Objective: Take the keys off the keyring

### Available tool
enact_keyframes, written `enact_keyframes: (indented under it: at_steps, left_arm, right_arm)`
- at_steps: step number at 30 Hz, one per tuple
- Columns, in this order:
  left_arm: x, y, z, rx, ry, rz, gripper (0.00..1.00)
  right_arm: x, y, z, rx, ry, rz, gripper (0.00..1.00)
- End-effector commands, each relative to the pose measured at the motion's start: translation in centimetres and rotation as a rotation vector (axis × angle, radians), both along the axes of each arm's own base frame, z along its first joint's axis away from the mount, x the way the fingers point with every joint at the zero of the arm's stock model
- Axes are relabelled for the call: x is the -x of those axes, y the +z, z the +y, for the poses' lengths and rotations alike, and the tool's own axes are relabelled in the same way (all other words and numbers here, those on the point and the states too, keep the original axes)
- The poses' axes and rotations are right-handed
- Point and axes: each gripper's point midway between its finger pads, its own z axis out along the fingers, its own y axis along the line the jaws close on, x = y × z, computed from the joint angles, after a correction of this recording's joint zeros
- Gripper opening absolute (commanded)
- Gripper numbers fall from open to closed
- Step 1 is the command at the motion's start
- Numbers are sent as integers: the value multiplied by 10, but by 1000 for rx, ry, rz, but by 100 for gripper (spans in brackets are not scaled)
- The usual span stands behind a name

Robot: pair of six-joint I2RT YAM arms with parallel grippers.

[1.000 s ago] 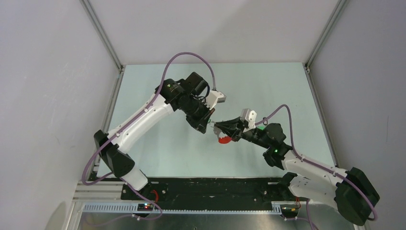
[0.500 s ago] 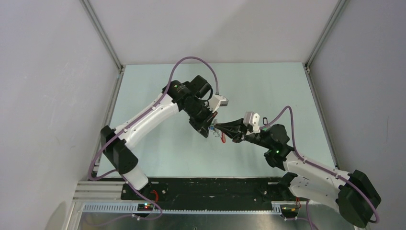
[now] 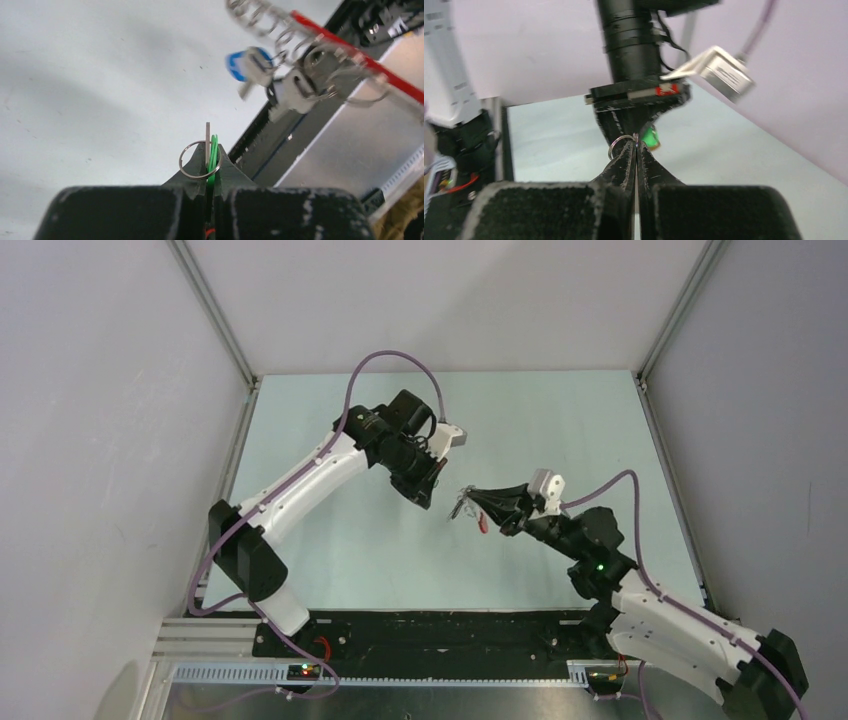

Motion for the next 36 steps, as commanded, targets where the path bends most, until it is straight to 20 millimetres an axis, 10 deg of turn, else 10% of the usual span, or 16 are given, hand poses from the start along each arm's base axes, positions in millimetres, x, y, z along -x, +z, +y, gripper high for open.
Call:
enact_keyframes:
  at_steps: [1, 12, 24, 28, 31, 36]
  left_arm:
    - [-34, 11, -15, 82, 82, -137, 0]
    - [-59, -23, -130, 289, 98, -82, 0]
    - [-53, -94, -272, 434, 53, 95, 3]
    - [-65, -105, -282, 437, 102, 90, 35]
    - [-74, -107, -270, 400, 136, 14, 85]
    - [-86, -78, -219, 357, 188, -118, 99]
  right_arm:
    - [-37, 11, -46, -44, -316, 72, 0]
    - [-64, 60, -196, -319, -945, 94, 0]
    - [-43, 94, -237, -459, -1056, 30, 0]
    - [-39, 97, -240, -462, -1055, 15, 0]
    - [-37, 96, -239, -449, -1051, 11, 0]
    - [-40, 87, -237, -428, -1050, 44, 0]
